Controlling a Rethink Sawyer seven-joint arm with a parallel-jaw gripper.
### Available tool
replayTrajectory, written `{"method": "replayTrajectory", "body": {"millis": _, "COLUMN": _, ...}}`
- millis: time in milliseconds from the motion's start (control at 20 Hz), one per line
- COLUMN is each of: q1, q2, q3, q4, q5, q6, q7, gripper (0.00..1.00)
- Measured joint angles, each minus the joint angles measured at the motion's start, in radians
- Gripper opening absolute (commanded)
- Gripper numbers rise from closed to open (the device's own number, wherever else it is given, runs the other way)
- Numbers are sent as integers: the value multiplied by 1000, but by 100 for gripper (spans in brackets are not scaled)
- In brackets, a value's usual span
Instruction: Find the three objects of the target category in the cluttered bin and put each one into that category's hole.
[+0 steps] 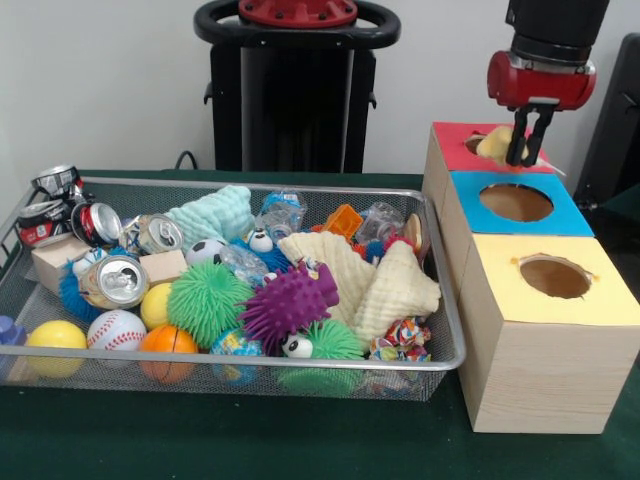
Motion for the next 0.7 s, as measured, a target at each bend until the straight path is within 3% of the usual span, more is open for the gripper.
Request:
{"method": "replayTrajectory", "body": {"millis": 350, "q1": 0, "q2": 10, "q3": 1, "q4": 24, "q5": -2, "q6": -110, "q7": 0, "gripper": 0}}
{"method": "replayTrajectory", "body": {"millis": 700, "q1": -11, "q2": 0, "q3": 6, "q4": 120, "q5": -15, "q6": -242, "q7": 0, "gripper": 0}}
